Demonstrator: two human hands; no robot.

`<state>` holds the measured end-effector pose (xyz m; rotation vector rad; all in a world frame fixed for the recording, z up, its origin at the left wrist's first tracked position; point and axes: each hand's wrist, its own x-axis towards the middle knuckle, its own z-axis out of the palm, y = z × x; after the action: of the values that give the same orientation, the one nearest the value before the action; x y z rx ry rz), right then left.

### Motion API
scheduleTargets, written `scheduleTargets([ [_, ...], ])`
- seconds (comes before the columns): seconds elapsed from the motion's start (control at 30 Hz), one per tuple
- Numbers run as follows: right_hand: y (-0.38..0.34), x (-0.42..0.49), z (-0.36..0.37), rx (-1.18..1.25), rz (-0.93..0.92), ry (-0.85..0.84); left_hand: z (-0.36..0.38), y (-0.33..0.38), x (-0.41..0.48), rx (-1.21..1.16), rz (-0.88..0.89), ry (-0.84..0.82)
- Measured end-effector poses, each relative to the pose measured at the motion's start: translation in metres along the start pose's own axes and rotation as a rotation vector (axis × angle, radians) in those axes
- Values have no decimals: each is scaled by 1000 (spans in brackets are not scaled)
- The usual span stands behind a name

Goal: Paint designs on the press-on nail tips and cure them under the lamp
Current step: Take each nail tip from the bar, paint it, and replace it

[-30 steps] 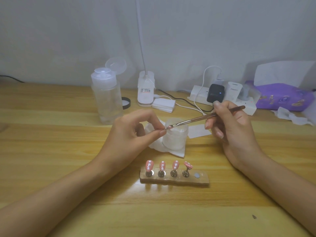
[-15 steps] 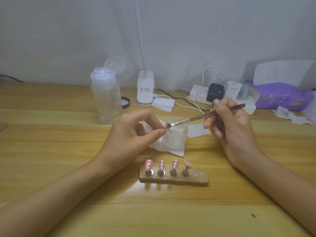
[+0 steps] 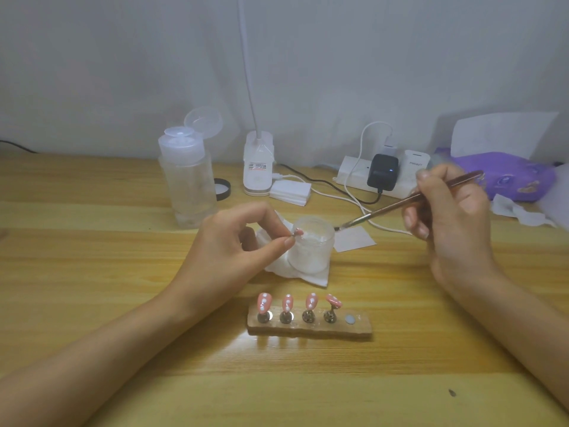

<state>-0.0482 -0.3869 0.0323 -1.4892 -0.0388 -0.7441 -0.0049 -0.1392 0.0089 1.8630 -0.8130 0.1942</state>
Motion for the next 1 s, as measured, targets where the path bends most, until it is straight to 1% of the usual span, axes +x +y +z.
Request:
scheduleTargets([
  [0.1,-5,4,-4,-1,-45,-37,0,-1,0,-5,0,3],
  [0.17,-8,6,-5,21,-79,-130,0,-1,0,-14,-5,6],
  [0.27,-14,6,-4,-34,-195,-292,0,-1,0,-16,-2,-1],
  [0.33,-15,3,-3,-59,-255,-342,0,-1,-1,-12,2,-6],
  [0.43,-14,1,-5,-40,-284,-342,-1,-1,-1,-16,4,-11],
  [0.57,-11,4,-12,-44,-244,-298,-1,-2,-1,-16,-2,-15],
  [0.63,-10,6,-14,-26,-220,-252,-1,-3,-1,-21,-7,-20],
  [0.77,-10,8,-11,85,-142,-120,-1,-4,0,-77,-31,-18],
  [0.83,-11,4,-5,59,-122,-149,-3,-4,0,-144,-42,-16],
  [1.0,-16,-19,15,-142,-134,-307,-6,-2,1,-318,-7,-34],
])
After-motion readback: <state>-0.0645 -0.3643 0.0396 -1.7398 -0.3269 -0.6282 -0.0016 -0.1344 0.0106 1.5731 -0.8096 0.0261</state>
